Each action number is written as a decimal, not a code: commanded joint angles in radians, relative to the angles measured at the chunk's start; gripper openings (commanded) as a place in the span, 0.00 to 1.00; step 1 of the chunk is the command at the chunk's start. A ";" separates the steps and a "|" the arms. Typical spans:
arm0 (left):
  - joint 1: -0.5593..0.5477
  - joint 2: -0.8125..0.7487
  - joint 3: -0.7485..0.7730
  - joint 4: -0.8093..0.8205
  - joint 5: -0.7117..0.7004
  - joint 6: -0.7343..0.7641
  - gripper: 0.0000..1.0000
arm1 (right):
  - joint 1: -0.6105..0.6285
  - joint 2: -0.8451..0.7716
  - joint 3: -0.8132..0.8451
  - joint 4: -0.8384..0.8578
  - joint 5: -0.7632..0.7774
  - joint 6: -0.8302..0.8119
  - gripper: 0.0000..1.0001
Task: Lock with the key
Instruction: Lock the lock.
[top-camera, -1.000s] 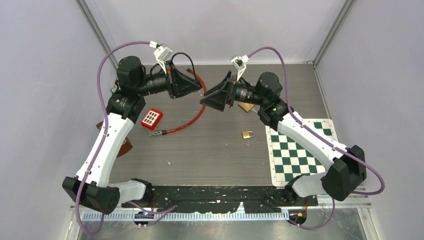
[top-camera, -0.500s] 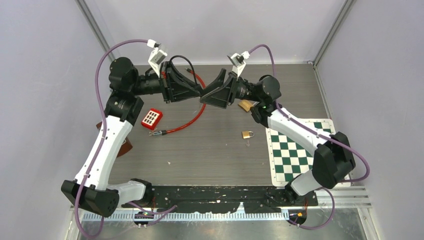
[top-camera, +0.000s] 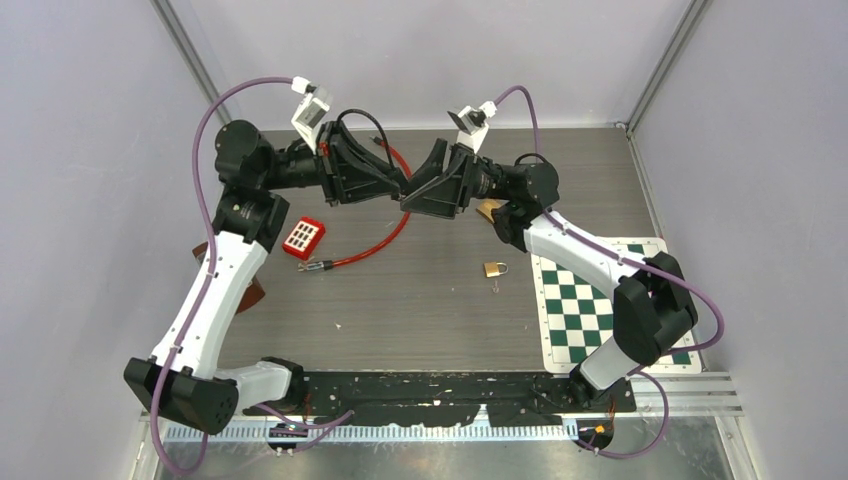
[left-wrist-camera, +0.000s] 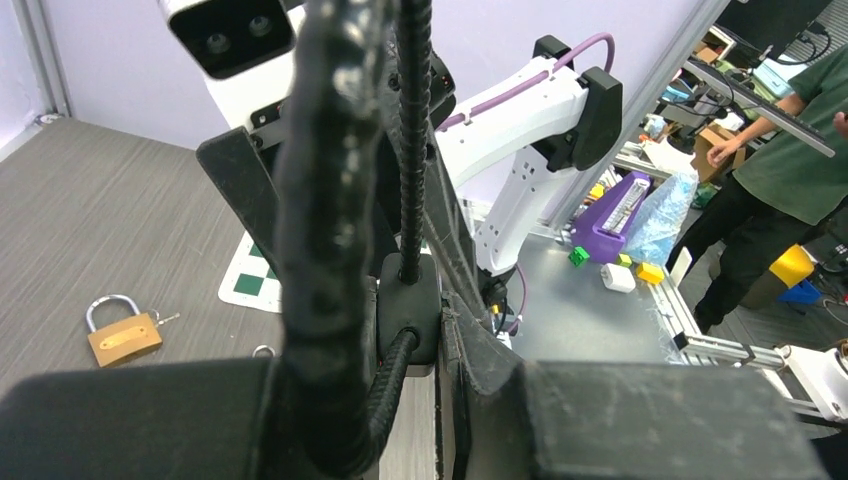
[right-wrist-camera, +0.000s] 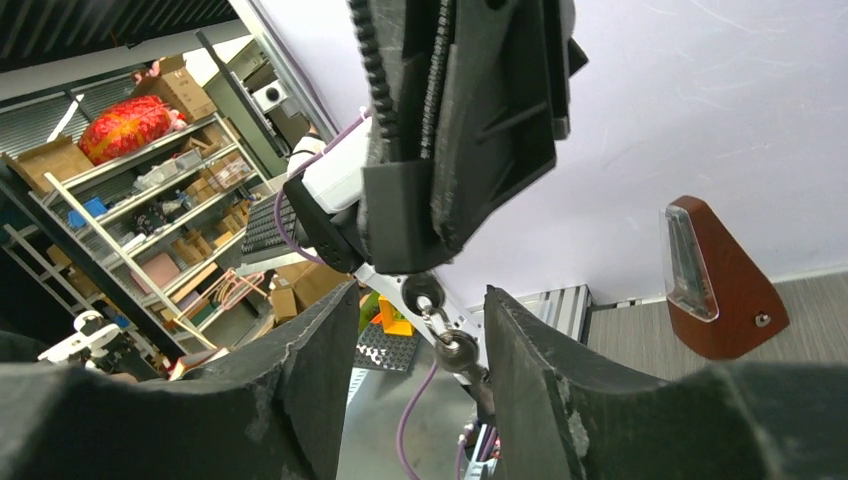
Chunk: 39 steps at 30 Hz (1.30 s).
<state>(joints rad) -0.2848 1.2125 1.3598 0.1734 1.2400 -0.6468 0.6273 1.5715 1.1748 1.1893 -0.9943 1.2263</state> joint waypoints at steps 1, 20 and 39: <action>0.007 -0.019 -0.013 0.081 0.027 -0.020 0.00 | 0.006 0.005 0.050 0.133 -0.018 0.053 0.58; 0.007 -0.029 -0.024 0.136 0.041 -0.052 0.00 | 0.032 0.002 0.064 0.045 -0.002 -0.034 0.18; 0.004 -0.070 -0.007 -0.246 -0.377 0.102 0.00 | 0.057 -0.174 0.102 -0.955 0.488 -0.794 0.05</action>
<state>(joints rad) -0.2703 1.1900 1.3254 0.0422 1.0512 -0.6090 0.6735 1.4281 1.2251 0.5415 -0.7502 0.6559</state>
